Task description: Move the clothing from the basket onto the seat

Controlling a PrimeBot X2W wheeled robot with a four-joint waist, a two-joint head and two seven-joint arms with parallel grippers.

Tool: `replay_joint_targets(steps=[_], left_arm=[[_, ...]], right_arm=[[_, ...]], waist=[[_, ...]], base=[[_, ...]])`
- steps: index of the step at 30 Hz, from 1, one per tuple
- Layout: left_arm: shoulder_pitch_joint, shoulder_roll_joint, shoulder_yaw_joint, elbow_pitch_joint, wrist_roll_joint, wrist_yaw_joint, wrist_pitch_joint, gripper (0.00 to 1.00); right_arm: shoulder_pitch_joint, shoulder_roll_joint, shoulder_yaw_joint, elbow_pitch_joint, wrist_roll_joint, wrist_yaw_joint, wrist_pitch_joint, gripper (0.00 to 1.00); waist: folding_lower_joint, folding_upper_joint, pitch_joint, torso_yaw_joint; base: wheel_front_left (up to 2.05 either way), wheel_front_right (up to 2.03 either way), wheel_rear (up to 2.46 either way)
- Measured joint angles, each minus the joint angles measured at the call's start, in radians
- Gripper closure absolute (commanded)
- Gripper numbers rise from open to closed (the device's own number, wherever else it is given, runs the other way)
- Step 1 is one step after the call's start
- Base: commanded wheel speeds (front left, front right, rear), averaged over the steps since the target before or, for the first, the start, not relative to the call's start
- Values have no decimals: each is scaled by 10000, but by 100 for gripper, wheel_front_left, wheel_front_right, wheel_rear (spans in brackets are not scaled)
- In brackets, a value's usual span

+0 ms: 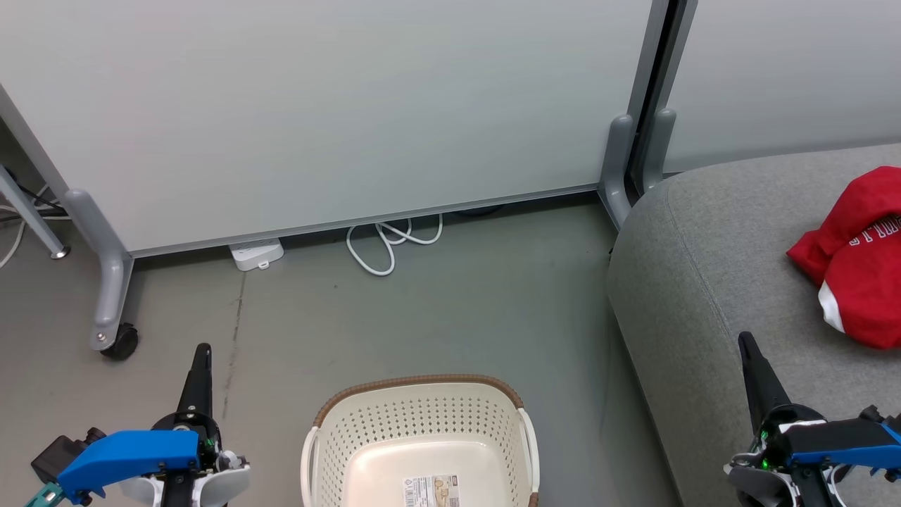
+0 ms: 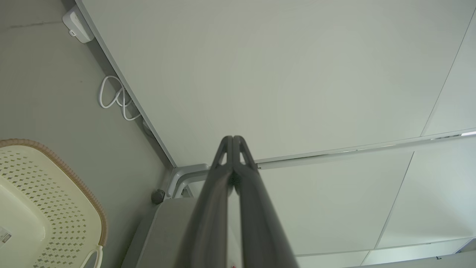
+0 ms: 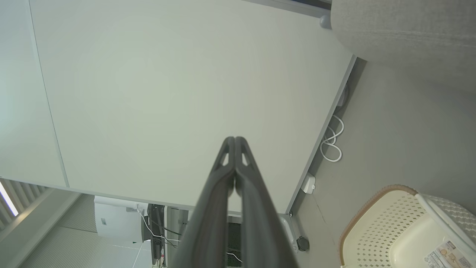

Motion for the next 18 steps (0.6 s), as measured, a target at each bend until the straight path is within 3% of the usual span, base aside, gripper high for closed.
replay_joint_targets(steps=[18], left_arm=[[-142,0,176,-40,-1338,-4,336,100]], right_arm=[[-99,-2,-94,-94,1371,0,343,100]], waist=[[0,0,65,-87]], base=[[0,0,0]])
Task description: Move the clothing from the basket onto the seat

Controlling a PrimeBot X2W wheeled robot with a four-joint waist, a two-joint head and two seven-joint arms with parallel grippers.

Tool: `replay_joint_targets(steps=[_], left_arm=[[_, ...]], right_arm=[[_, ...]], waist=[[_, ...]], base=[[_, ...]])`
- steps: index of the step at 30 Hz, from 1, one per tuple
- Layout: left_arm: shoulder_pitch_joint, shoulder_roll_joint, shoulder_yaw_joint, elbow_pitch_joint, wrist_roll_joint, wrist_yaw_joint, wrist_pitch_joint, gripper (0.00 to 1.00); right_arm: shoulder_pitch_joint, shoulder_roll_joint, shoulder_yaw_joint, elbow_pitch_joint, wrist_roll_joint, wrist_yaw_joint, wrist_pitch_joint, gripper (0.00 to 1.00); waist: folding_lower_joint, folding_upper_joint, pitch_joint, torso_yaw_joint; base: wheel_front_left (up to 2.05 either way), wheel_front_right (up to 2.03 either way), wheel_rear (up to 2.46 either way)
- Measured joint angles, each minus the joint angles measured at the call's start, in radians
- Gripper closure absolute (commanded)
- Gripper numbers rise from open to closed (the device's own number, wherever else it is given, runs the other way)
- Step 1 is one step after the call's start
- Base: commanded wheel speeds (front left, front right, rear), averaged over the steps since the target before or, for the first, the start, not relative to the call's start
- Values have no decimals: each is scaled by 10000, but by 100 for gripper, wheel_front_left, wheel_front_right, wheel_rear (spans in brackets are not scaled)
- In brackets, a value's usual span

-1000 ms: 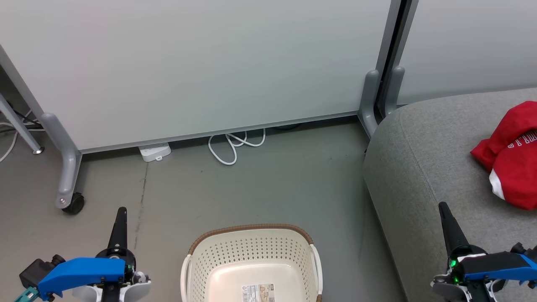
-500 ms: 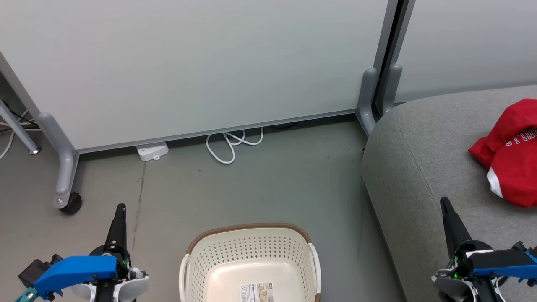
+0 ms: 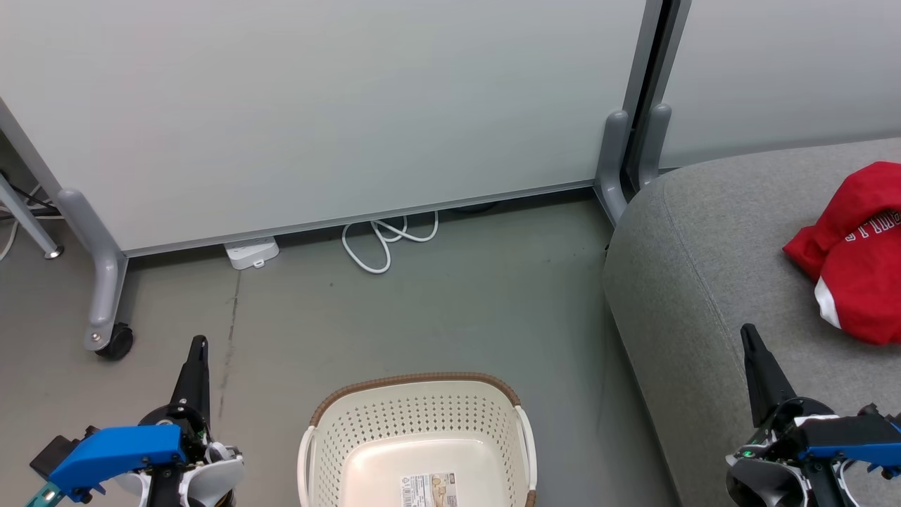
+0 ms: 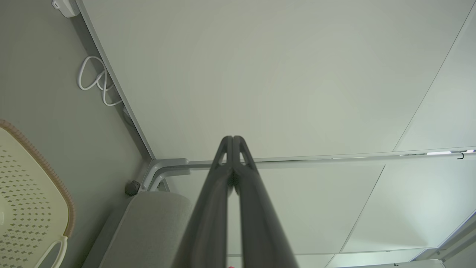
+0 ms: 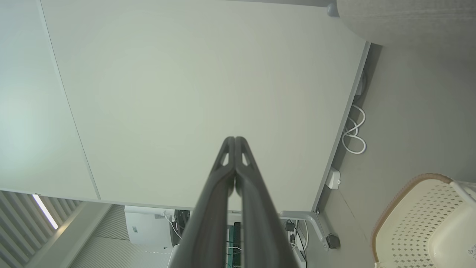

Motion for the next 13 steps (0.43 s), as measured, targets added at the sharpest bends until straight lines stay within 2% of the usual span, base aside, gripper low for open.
replay_joint_targets(steps=[13], left_arm=[[-44,0,44,-19,-476,-13,105,100]], right_arm=[[-15,-2,-38,-33,506,0,102,100]], waist=[[0,0,25,-33]], base=[[0,0,0]])
